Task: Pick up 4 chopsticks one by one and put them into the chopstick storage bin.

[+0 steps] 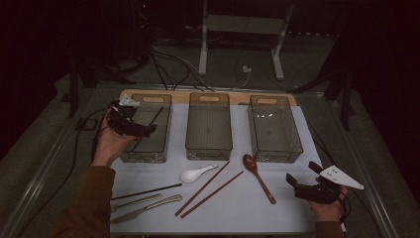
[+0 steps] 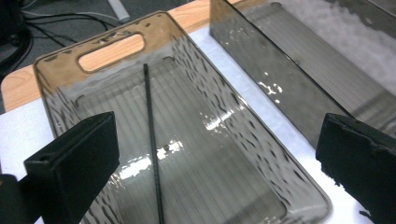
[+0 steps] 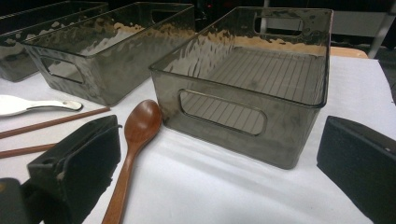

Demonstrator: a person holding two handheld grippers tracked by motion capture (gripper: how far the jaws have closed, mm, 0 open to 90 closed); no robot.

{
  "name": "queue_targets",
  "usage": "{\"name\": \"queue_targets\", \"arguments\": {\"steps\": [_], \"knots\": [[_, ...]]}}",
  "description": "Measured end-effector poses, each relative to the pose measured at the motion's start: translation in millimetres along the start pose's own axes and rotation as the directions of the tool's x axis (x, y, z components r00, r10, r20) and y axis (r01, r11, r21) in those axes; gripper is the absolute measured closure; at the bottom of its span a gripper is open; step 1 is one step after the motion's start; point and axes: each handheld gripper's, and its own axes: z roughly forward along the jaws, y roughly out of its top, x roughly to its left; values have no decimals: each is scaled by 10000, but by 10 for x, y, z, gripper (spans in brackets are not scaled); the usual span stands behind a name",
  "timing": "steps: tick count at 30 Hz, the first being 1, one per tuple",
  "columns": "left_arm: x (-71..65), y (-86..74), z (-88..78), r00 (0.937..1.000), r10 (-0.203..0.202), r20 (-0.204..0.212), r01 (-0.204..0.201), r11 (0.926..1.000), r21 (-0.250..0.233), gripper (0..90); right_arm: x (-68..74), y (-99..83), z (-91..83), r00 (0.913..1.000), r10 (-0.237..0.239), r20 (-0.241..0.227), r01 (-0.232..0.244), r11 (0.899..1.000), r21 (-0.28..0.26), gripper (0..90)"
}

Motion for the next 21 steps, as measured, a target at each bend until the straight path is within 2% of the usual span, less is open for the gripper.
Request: {"name": "queue_targets", "arguments": {"steps": [3,8,17,21], "knots": [[-36,-24,-30,9999,108,135,-108,9999,-40,7,1,0,2,10000,-6,-11,6,10000,-3,0],[-129,-65,-82,9982,516,298,-517,9987,26,8,-3,0,-4,10000,17,20,-17,10000,-17,0],[-291,-193,-147,9902,1154,791,-1172,9930,174,8,-7,-1,-6,10000,29,24,-29,10000,-38,0],[-337,-269,-157,9870,1309,932,-1341,9905,289,9,-4,0,-7,10000,21,9,-21,10000,-40,0]]}}
